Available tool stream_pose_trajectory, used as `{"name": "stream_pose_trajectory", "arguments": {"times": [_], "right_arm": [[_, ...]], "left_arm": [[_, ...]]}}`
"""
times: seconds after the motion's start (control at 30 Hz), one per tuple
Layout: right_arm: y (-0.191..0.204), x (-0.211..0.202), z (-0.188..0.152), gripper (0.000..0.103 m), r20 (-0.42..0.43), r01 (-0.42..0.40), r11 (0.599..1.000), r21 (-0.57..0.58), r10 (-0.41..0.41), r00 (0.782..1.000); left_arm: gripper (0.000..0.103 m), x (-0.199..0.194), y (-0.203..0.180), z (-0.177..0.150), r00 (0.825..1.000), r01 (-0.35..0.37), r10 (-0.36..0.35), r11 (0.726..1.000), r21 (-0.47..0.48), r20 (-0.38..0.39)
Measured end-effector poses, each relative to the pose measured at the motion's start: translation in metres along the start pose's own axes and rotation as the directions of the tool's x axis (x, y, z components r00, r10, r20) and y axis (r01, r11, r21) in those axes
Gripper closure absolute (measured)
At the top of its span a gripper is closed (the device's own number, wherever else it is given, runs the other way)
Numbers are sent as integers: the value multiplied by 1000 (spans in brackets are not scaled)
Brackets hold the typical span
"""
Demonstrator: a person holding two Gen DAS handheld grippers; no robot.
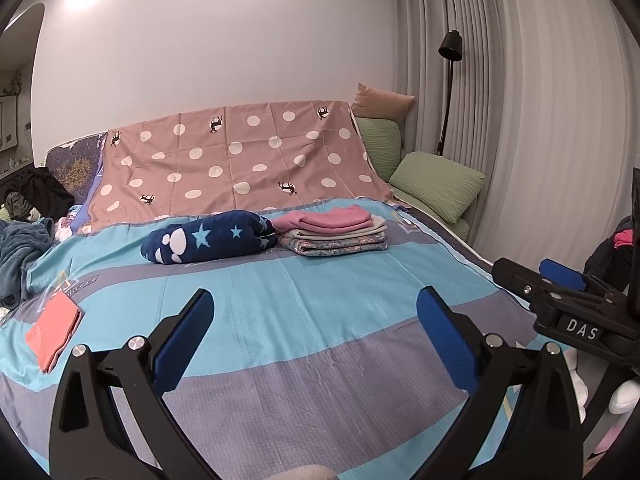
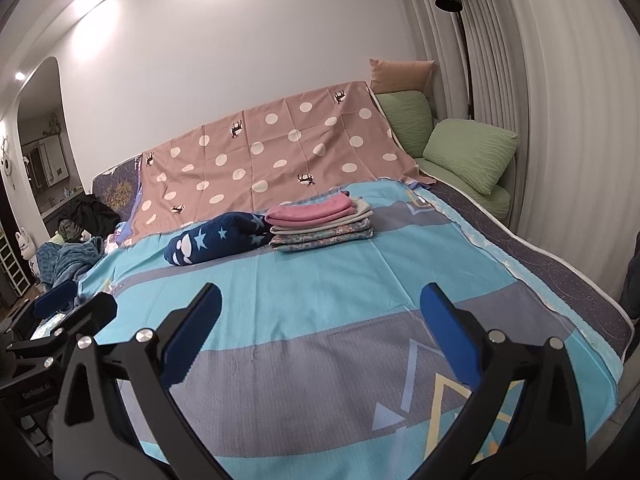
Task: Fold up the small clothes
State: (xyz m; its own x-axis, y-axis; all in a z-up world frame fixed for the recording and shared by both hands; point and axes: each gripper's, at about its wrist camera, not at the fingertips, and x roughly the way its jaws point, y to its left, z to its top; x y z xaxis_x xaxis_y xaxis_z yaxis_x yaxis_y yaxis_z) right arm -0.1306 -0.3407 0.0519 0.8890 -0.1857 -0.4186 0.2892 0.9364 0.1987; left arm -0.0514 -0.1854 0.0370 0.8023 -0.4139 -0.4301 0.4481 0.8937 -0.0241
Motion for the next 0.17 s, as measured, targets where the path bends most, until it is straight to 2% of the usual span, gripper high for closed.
{"name": "stream_pose_trajectory", "arguments": {"times": [0.17], "right_arm": [[3, 0, 0, 2, -1, 11, 1000, -5, -11, 1000]], "left_arm": [[2, 0, 1, 0, 1000, 1, -1, 1000, 2, -2]]}}
